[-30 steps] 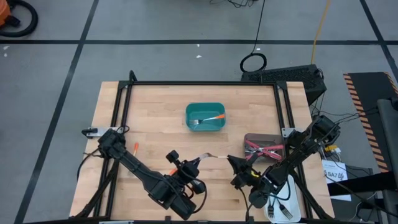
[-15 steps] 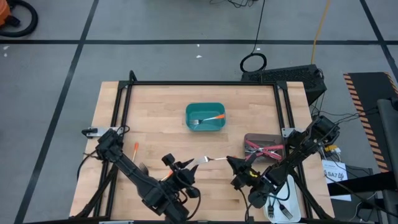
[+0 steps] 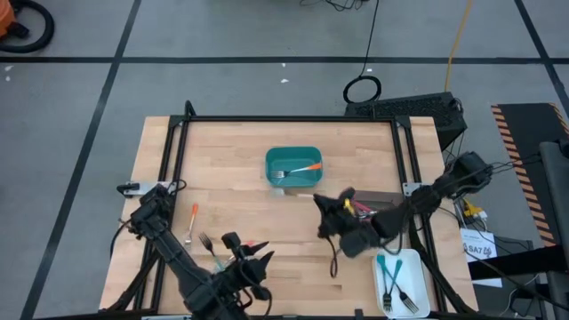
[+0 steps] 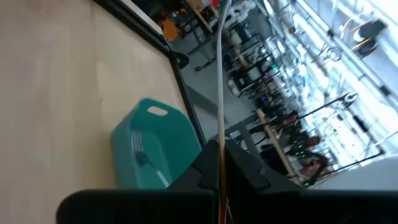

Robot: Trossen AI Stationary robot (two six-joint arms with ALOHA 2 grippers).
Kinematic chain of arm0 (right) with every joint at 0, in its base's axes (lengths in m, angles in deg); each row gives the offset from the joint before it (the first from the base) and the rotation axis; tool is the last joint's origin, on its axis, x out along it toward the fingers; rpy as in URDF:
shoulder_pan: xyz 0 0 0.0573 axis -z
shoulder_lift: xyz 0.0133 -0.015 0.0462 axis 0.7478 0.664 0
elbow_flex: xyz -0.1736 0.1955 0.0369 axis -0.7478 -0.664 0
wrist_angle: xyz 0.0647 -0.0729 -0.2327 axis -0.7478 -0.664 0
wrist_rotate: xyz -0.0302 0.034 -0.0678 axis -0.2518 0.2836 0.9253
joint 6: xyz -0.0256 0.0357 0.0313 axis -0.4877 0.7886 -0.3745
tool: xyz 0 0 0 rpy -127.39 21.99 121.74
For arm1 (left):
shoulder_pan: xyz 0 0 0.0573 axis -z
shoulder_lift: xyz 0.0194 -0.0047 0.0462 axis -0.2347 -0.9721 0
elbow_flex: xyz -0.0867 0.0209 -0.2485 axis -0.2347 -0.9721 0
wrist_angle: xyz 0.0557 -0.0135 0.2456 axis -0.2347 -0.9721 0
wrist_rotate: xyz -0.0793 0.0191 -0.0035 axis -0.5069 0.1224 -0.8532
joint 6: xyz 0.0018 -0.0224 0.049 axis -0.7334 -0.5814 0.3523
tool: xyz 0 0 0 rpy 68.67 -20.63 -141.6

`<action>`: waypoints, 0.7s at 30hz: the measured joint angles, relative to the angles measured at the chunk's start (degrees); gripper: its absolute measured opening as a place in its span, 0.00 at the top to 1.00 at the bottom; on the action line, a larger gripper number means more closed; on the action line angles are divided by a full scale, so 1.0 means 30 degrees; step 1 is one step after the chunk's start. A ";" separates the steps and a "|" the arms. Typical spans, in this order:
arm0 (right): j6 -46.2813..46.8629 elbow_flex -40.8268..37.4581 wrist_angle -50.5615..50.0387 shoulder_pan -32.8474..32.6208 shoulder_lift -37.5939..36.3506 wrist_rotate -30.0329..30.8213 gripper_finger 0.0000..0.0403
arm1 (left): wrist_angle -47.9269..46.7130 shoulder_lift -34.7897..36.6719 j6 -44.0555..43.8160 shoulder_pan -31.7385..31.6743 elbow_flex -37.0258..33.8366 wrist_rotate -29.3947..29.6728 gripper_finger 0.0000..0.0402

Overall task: Sort silverware by color (type)
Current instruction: Put the orange fork into the blue bin

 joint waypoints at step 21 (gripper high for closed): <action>0.5868 0.8053 -1.7467 1.1368 -0.1257 -1.7744 0.99 | 0.0046 0.0000 -0.2072 0.0979 0.0000 -0.0112 0.68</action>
